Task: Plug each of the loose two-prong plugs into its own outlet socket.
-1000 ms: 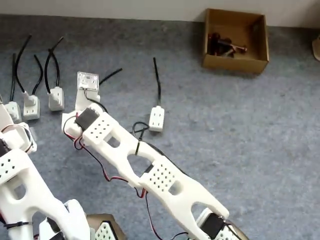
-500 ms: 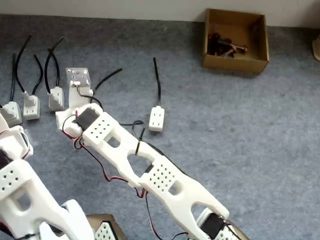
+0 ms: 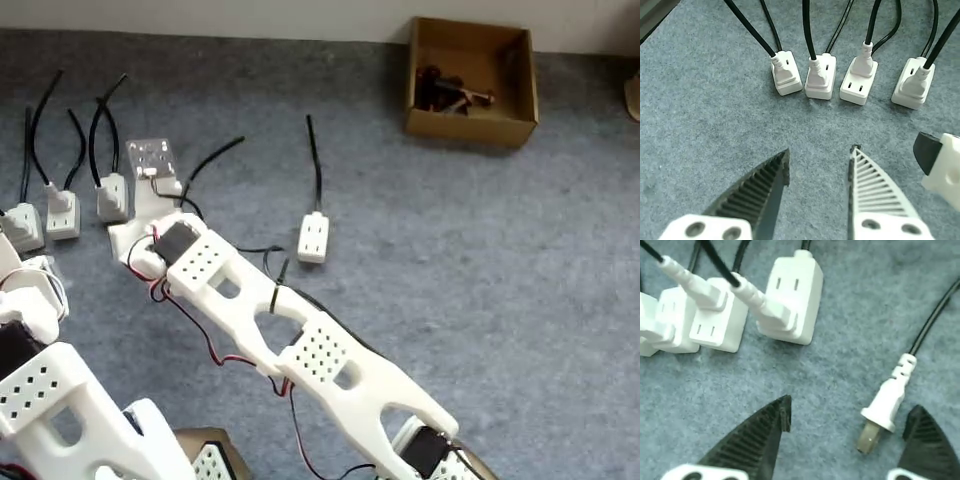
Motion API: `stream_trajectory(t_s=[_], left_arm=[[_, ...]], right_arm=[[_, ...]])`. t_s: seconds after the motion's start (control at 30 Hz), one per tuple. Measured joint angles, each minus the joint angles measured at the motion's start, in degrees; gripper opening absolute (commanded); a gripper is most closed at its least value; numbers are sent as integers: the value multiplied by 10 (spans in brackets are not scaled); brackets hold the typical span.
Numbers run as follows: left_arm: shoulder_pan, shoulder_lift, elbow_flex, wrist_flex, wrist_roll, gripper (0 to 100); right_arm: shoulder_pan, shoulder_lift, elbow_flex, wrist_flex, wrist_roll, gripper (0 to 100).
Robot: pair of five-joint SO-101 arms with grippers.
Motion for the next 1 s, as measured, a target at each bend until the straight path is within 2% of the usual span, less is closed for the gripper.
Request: stream_trajectory(t_s=[0.23, 0.43, 1.0], left_arm=[[0, 0, 0, 0, 0, 189], [0, 0, 0, 0, 0, 189], [0, 0, 0, -2, 0, 189]], right_arm=[[8, 4, -3, -2, 1, 358], [27, 4, -3, -2, 0, 277], [46, 4, -4, 16, -20, 274]])
